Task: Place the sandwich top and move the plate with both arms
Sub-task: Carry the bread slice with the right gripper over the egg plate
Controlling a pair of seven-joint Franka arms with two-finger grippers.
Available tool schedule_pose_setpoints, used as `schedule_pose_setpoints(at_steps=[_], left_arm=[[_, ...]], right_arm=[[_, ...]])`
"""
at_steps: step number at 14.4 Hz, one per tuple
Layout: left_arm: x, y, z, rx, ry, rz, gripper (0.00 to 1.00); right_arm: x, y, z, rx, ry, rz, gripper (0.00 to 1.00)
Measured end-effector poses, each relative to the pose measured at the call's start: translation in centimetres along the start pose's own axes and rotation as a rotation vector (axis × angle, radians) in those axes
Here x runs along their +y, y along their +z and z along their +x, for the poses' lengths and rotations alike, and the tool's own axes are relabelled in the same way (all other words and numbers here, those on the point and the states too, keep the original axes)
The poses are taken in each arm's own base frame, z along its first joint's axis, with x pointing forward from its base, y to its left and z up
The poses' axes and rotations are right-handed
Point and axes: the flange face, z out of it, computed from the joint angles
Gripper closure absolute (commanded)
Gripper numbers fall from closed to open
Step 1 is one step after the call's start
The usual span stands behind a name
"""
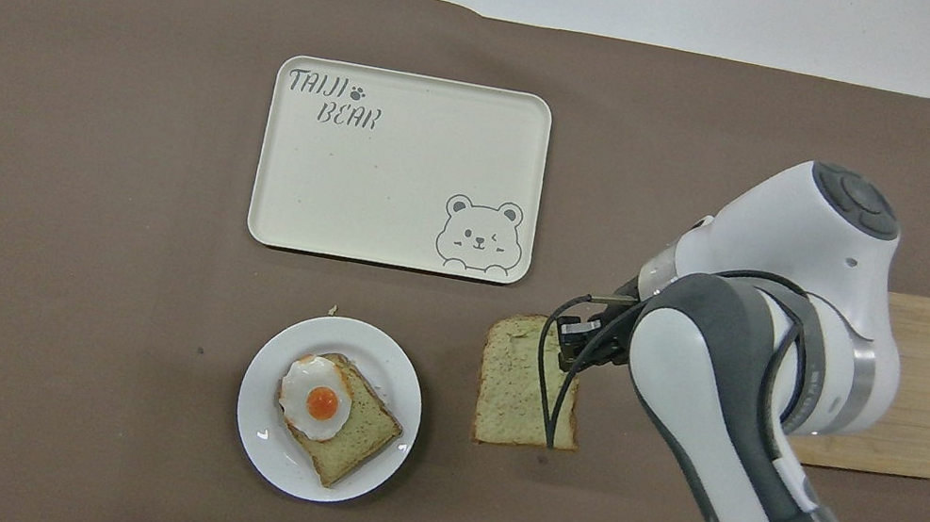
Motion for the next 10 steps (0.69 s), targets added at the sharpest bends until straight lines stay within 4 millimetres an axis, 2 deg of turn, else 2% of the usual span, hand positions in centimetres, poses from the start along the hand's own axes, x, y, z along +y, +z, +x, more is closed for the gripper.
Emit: schedule_pose_setpoints(at_steps=[4,8,10], left_arm=[[0.0,0.0,0.0,0.0,0.0,0.0,0.0],[0.0,0.0,0.0,0.0,0.0,0.0,0.0],[0.0,0.0,0.0,0.0,0.0,0.0,0.0]], right_arm=[[-5.4,1.7,-0.7,0.04,0.006,0.038,1.0],[-10.9,4.7,-1.8,0.105,0.011,0.031,1.0],[-13.1,6.2,-2.2,0.123,0.0,0.026,1.0]])
